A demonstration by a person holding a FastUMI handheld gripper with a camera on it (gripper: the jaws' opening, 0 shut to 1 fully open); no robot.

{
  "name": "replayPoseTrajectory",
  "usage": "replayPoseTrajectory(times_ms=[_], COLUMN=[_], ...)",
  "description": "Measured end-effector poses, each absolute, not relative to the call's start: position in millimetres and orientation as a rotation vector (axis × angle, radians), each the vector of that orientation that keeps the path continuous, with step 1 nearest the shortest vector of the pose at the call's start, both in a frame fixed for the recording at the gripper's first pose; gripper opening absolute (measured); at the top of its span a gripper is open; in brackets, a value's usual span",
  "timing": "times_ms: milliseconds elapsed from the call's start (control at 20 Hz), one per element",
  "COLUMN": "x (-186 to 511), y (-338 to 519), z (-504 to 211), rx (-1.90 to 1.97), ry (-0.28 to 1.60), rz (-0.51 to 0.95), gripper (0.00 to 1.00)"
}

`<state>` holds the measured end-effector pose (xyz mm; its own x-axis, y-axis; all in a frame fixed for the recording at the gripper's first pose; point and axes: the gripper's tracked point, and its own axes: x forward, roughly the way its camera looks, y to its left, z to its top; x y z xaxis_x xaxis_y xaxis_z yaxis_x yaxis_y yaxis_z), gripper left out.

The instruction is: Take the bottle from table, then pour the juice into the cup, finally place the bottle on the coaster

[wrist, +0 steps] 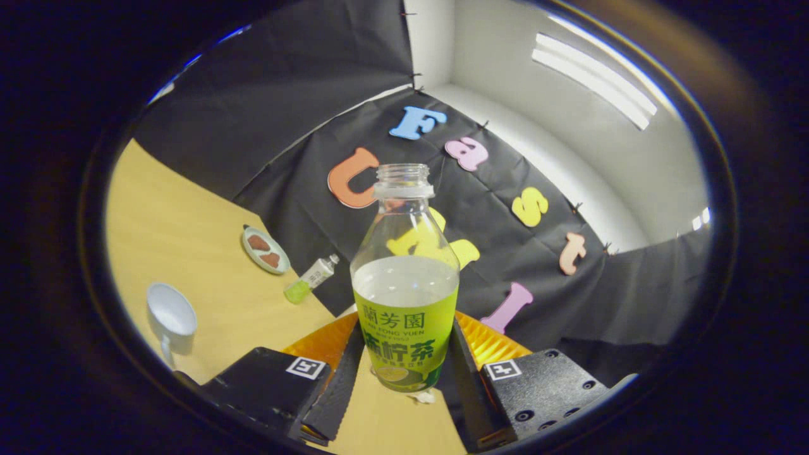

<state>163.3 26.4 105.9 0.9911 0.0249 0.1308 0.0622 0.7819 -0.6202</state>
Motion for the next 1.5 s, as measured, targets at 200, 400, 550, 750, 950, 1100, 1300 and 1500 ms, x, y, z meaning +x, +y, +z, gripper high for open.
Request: replayPoseTrajectory(times_ms=[200,400,550,750,950,1100,1300,1500], x=[175,198,213,238,257,264,266,270], y=[26,17,10,9,10,12,13,13], z=[97,85,66,33,-1,-27,-53,-74], rx=[-0.379,-0.255,-0.201,-0.148,-0.111,-0.112,-0.105,-0.087], ry=[-0.095,-0.044,-0.006,0.068,0.132,0.173,0.225,0.268], rz=[0.125,0.168,0.184,0.211,0.235,0.248,0.264,0.263], gripper=[0.77,0.77,0.77,0.77,0.77,0.78,0.78,0.79])
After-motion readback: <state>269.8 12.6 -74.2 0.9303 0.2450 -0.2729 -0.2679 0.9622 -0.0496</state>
